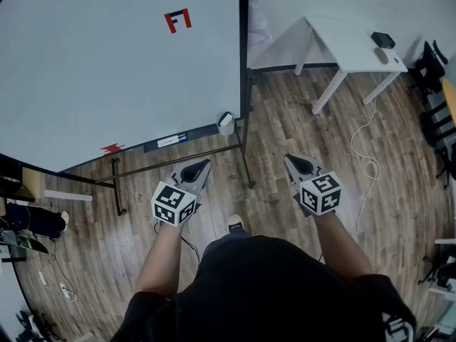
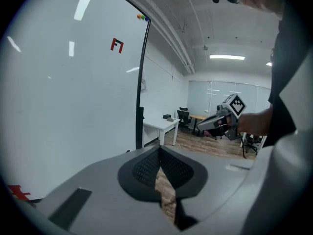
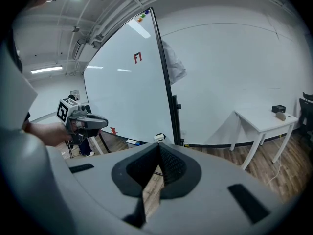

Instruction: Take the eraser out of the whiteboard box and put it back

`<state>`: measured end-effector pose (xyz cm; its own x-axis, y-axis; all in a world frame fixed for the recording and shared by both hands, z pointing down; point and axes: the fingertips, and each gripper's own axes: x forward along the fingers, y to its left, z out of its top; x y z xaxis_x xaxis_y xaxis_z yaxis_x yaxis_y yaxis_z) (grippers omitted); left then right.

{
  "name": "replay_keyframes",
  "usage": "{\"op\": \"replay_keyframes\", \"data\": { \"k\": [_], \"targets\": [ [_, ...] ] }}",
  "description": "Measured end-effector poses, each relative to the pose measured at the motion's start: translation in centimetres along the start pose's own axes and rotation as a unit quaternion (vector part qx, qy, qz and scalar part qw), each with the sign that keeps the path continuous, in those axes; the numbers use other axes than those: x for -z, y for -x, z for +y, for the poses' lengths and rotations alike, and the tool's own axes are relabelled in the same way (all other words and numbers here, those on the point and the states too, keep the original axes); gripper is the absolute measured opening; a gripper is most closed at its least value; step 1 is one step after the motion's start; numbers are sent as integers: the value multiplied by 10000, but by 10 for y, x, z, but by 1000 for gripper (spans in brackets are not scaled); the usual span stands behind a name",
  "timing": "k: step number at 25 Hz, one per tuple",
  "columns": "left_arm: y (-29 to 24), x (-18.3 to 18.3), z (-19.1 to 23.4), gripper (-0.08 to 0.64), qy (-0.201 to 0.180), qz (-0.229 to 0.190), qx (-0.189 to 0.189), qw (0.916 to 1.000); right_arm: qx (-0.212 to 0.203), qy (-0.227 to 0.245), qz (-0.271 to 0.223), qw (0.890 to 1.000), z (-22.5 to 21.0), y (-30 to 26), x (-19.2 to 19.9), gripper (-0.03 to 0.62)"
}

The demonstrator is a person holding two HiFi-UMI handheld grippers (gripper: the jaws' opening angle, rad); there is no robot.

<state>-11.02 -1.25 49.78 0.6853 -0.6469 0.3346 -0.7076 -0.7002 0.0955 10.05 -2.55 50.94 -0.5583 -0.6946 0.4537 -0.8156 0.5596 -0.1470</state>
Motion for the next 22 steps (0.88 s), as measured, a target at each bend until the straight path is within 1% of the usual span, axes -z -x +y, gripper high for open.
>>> {"op": "replay_keyframes", "data": {
  "k": [9, 22],
  "targets": [
    [-11, -9, 44, 12, 8, -43, 82, 10000, -44, -52, 33, 10000, 3, -32, -22, -6],
    [-15, -21, 78, 12, -60, -124, 202, 9997, -52, -41, -59, 10000, 13, -55, -43, -6]
  ]
}}
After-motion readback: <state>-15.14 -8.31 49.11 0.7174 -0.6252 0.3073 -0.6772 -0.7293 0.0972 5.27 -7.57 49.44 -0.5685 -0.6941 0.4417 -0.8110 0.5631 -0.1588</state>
